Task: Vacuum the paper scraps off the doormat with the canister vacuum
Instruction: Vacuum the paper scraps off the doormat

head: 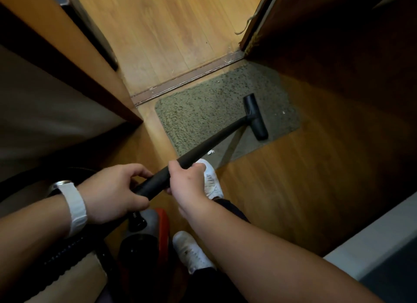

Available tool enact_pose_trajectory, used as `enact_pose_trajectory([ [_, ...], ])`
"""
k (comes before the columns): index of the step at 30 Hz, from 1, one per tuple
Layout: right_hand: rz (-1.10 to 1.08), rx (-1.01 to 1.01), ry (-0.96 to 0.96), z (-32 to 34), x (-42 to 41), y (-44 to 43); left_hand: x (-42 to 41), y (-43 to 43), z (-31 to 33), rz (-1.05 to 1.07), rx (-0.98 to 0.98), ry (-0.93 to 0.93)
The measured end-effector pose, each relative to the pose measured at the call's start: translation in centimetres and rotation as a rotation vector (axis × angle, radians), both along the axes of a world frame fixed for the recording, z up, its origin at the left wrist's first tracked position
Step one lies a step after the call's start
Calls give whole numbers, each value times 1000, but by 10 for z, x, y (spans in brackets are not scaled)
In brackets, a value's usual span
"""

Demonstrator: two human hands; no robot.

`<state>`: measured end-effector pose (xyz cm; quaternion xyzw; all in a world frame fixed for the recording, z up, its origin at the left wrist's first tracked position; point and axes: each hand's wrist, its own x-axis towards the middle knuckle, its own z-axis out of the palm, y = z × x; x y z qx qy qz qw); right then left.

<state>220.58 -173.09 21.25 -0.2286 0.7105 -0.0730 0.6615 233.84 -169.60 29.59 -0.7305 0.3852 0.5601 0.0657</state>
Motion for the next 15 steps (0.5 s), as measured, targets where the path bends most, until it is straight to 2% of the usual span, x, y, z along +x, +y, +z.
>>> enact_pose_trajectory([
  [15,200,133,-102,27,61,120,68,147,28,15,22,-34],
])
